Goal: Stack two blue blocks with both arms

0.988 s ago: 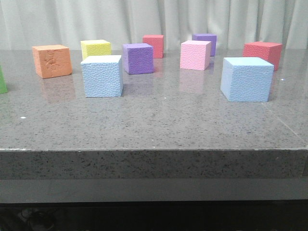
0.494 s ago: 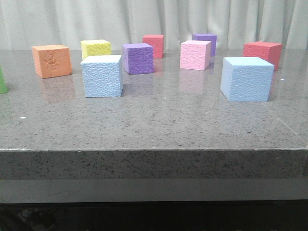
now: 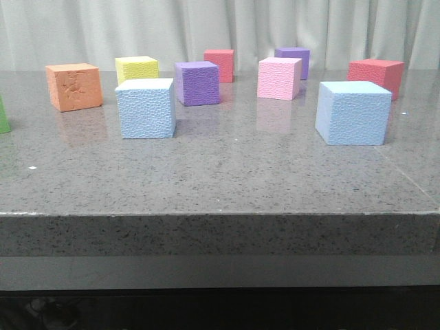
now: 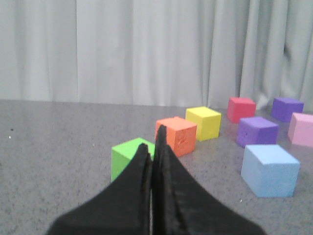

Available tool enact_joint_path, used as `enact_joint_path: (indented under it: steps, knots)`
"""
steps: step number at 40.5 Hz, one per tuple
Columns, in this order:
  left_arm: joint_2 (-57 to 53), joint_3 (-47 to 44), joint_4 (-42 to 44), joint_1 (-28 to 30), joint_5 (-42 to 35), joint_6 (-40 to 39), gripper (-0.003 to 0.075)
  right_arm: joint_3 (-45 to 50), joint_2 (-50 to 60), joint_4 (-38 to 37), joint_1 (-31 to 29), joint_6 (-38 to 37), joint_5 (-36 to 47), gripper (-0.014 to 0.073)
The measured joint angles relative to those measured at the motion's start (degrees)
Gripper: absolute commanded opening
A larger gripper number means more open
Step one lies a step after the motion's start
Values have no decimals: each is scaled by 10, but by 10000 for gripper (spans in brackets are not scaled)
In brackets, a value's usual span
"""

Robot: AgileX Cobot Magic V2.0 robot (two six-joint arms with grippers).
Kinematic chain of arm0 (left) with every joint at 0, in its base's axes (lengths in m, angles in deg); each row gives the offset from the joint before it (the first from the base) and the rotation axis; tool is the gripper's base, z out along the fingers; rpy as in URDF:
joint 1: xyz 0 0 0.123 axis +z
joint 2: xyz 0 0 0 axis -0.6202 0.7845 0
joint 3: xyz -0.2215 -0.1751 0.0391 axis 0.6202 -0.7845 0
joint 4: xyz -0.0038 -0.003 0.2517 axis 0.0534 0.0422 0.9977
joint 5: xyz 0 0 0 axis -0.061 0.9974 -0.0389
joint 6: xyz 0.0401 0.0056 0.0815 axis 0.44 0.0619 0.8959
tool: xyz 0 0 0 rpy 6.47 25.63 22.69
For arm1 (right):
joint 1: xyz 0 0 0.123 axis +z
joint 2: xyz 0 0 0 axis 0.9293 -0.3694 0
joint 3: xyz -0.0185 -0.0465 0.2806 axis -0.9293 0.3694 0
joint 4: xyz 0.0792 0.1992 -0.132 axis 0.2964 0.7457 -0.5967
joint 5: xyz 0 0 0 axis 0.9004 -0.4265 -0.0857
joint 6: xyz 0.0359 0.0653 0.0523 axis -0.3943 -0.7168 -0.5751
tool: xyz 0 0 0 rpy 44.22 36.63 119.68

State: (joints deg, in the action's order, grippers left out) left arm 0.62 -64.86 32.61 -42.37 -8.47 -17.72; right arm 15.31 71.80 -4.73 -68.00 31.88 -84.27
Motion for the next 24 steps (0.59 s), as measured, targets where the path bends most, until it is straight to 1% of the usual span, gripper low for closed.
enact_joint_path:
  steps: [6, 12, 18, 24]
  knots:
    - [58, 119, 0, 0, 93, 0, -18, -93, -62, -2, 0, 0, -63, -69]
    - [133, 204, 0, 0, 186, 0, -18, -172, -136, -2, 0, 0, -130, -69]
    - [197, 230, 0, 0, 228, 0, -18, -205, -210, -3, 0, 6, -182, -69]
    - [241, 232, 0, 0, 237, 0, -18, -206, -256, -4, 0, 9, -204, -69]
